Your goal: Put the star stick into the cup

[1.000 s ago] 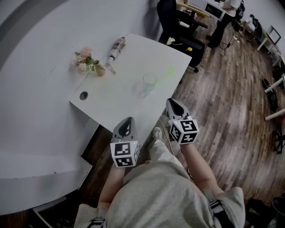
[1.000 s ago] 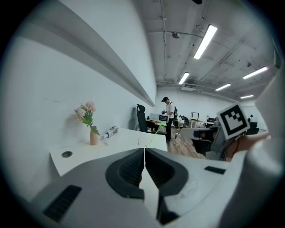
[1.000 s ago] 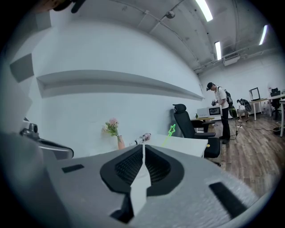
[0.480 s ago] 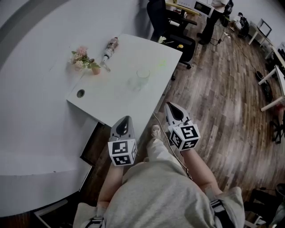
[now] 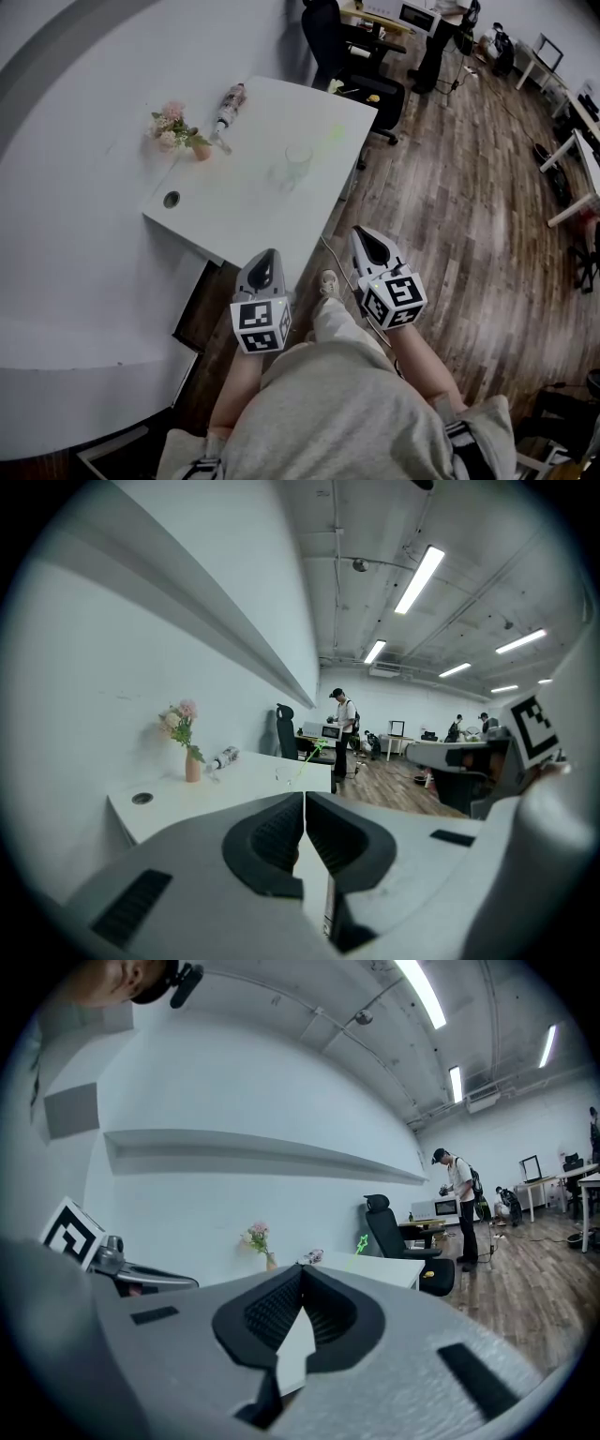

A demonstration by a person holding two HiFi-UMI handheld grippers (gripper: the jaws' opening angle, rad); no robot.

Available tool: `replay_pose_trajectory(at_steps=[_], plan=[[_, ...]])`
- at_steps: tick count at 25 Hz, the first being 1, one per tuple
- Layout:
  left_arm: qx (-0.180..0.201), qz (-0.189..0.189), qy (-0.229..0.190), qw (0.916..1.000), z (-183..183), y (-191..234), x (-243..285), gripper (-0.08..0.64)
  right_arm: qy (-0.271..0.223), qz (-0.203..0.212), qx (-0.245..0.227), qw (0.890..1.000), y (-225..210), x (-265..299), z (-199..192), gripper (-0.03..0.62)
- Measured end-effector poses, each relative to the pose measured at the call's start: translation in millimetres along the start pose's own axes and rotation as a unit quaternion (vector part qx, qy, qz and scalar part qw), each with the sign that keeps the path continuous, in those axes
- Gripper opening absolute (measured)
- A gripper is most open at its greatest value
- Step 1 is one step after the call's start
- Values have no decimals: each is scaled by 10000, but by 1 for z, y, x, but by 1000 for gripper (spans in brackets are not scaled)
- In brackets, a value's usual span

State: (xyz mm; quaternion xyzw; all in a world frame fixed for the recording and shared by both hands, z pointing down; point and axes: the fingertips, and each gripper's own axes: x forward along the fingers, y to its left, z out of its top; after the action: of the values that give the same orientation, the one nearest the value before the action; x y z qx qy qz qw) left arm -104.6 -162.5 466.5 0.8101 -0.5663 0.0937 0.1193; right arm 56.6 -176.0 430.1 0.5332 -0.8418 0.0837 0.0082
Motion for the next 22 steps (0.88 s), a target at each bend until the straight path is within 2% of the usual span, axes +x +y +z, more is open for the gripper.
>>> replay_pose_trajectory(at_steps=[22], plan=[[-28,-9,35,10000,-6,-2,0,9,-3,19,22,10000,7,-2,2,-3]])
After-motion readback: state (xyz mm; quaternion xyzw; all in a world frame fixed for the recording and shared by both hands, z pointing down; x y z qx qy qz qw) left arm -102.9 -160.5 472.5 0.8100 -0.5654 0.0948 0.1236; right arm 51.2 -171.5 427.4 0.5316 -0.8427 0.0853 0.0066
